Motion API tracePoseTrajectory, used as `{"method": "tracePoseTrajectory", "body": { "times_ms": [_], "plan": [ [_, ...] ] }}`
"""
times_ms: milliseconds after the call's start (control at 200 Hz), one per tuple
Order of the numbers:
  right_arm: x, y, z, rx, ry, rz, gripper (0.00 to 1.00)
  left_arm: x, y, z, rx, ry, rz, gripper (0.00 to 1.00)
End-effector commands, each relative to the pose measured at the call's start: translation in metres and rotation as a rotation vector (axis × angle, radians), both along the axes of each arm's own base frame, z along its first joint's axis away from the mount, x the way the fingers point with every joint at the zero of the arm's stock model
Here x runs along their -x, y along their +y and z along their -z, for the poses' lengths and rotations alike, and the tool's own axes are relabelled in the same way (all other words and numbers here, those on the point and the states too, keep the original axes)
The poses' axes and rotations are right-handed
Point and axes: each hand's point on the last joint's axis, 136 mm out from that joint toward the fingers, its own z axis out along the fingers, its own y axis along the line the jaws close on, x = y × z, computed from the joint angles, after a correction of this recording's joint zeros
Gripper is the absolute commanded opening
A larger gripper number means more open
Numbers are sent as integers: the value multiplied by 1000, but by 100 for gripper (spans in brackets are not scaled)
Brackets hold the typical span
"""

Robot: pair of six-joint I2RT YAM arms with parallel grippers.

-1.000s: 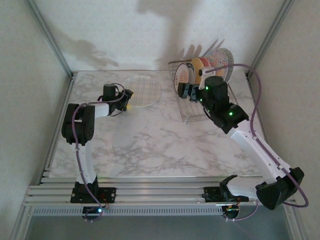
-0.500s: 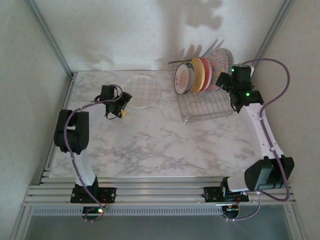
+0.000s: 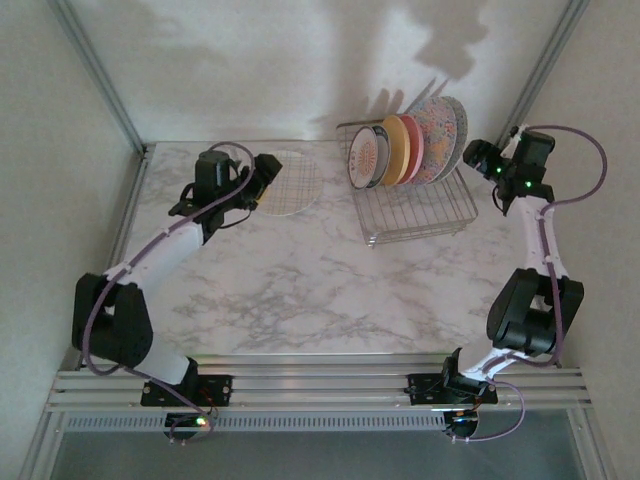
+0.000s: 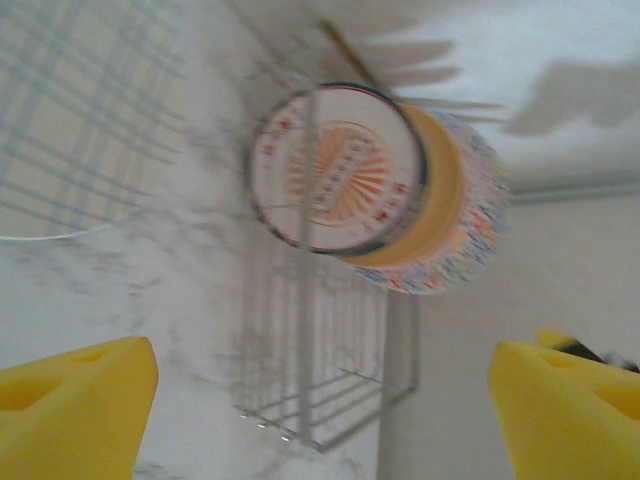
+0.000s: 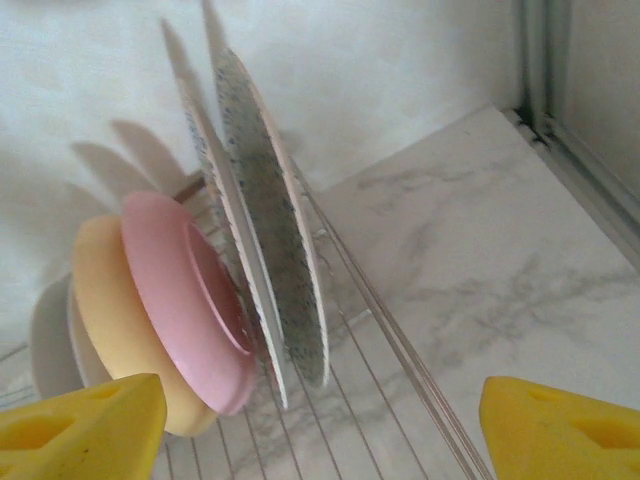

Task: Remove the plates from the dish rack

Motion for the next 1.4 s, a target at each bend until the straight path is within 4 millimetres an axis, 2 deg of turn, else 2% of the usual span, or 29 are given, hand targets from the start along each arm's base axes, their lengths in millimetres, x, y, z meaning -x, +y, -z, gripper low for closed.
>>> {"method": "tracePoseTrajectory", "body": {
  "times_ms": [0,230,486,561,866,1051,1166,1396],
  "plan": [
    [-16,16,-1,-28,-86,-139,79,13,-16,-39,3,-137,73,86],
    [-37,10,25,-1,-88,-180,73,31,-24,-70,32,-230,102,86],
    [-52,5,36,-2,-105,-240,57,53,-26,-105,72,-338,121,86],
    [-57,8,40,-7,-102,-268,57,58,-27,-112,80,-357,128,86],
    [-71,10,47,-5,-113,-304,57,62,-29,-110,92,-340,132,86],
    [-79,8,54,1,-97,-305,51,60,-31,-112,102,-345,132,86],
    [-85,13,54,14,-96,-322,49,60,-33,-119,110,-364,143,86],
    [-96,18,59,46,-77,-324,43,66,-38,-149,147,-463,167,86]
  ]
}}
